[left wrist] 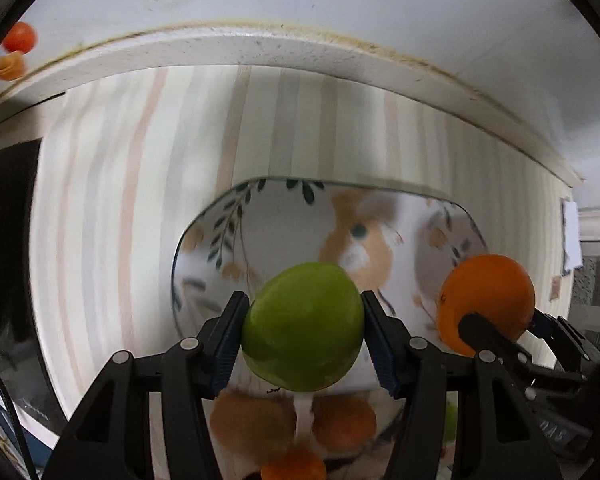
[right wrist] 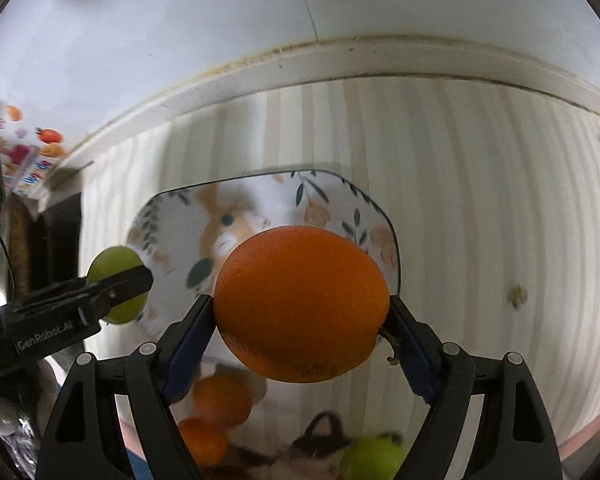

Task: Organize fruits
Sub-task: 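Carry both fruits onto the floral plate and open both tools, then grasp an orange with the left tool while the right tool grasps a green apple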

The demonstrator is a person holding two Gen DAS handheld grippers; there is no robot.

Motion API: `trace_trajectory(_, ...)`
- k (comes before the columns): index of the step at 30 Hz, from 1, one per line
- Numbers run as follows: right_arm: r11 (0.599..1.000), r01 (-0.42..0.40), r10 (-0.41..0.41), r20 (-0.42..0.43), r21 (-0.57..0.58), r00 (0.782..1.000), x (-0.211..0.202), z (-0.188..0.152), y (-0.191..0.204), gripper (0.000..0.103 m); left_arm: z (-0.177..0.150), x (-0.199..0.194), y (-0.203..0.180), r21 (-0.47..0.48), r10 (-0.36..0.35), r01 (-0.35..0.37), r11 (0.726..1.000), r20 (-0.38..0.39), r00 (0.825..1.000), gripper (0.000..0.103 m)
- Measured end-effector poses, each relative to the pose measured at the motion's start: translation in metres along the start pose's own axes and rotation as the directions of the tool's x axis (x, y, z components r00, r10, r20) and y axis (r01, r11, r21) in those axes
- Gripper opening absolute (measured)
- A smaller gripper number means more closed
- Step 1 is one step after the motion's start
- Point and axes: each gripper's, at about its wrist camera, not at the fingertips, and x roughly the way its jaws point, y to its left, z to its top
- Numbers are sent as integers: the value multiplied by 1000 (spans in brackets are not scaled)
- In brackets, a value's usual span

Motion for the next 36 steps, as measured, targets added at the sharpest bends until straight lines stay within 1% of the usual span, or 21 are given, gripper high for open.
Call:
trace_trajectory(2,1000,21,-22,-25,-7,999,14,11,-3,86,10,10,0,-6,6,-6,1000,-15,1000,54)
trace_trajectory(5,999,31,-31,-48,-7,998,35,23,-2,86,18,20,1,-15,24,-25,1000,-25,999,54)
trace_trajectory(8,999,35,-36,-49,-11,998,38,27,-3,86,24,29,1,-8,30,-30,1000,-45,999,54)
trace_trajectory(10,999,36,-37,-66,-21,997,40,31,-2,88,26,32,1,-5,43,-44,999,-46,998,54)
trace_trajectory(11,999,34,-35,-73,-17,997,39,31,-4,88,26,32,2,-5,50,-50,999,-42,998,59)
trace_trajectory(12,999,33,-34,-78,-16,996,39,31,-5,88,26,32,1,-9,47,-47,999,-37,998,71)
trace_trajectory(13,999,36,-37,-90,-13,995,39,30,-7,92,27,30,0,-10,48,-48,999,-31,998,84)
trace_trajectory(14,999,33,-34,-97,-12,995,39,32,-6,97,27,26,0,-7,51,-51,999,-20,999,88)
trace_trajectory(18,998,55,-58,-107,-36,993,38,34,-3,97,30,10,-6,16,75,-75,997,19,997,88)
trace_trajectory(25,996,72,-78,-92,-61,993,20,31,3,97,21,-23,-12,23,98,-99,995,47,994,88)
trace_trajectory(28,996,79,-82,-74,-47,994,6,26,3,97,3,-49,-12,7,102,-103,995,74,992,88)
trace_trajectory(31,996,84,-86,-42,-37,995,-13,13,0,97,-13,-70,2,-5,108,-108,994,109,988,88)
trace_trajectory(33,996,87,-88,-19,-37,996,-23,6,4,97,-20,-77,1,-16,114,-113,993,126,985,88)
trace_trajectory(36,995,88,-88,13,-36,996,-37,-8,8,97,-43,-90,6,-45,102,-96,994,152,983,88)
